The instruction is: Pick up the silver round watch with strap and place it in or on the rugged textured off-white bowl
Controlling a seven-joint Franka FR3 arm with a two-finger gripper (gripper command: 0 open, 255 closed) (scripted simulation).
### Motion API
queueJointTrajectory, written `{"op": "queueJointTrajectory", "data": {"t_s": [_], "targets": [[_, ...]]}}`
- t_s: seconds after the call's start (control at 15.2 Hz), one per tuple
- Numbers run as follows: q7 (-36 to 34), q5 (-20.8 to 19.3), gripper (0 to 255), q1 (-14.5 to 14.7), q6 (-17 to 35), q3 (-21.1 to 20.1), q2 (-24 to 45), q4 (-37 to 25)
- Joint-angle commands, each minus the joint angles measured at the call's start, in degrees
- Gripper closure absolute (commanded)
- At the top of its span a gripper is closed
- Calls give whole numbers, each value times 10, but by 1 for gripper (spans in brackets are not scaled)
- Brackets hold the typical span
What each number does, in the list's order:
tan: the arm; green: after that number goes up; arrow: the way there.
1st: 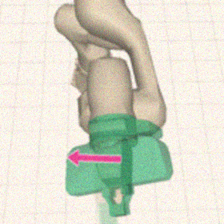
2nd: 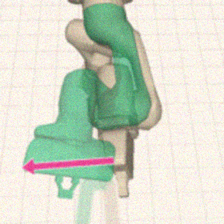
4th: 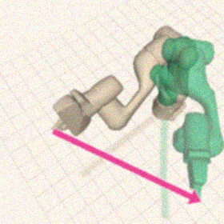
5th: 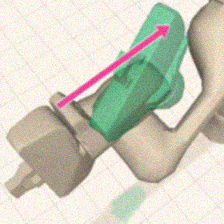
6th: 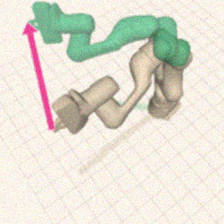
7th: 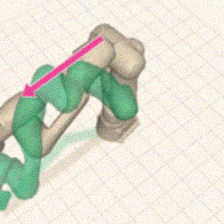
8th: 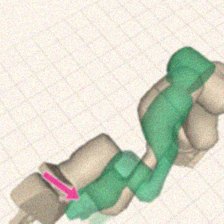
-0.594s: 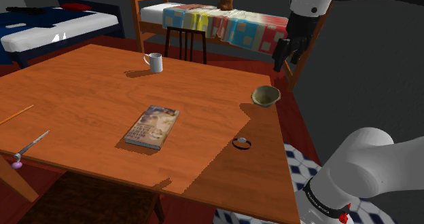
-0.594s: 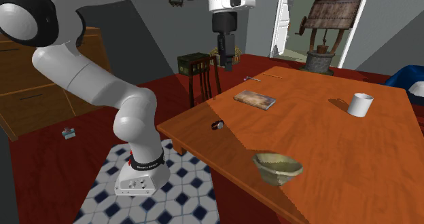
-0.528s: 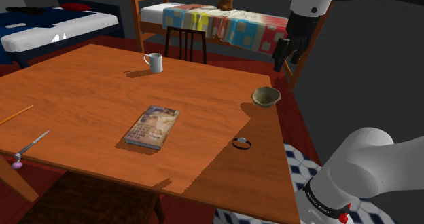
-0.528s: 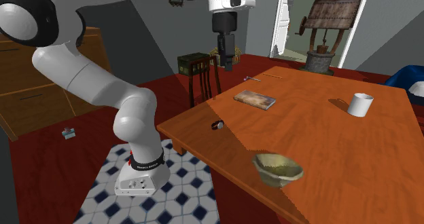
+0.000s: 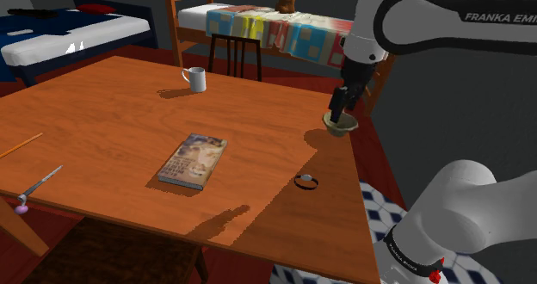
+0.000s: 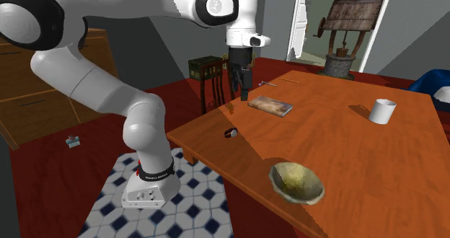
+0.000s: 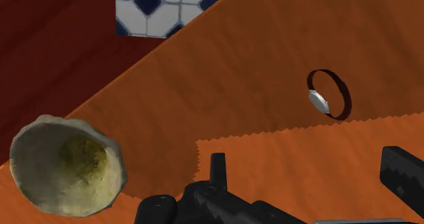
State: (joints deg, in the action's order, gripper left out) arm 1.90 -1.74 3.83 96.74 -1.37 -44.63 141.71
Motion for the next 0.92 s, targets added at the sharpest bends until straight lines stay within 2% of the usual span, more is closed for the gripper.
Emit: {"op": "queueJointTrajectory", "data": {"t_s": [0.0,0.73,0.86], "targets": [[23,6,0,12,26,6,3,30],[140,56,0,90,203,23,80,174],[143,58,0,93,217,23,87,182]]}}
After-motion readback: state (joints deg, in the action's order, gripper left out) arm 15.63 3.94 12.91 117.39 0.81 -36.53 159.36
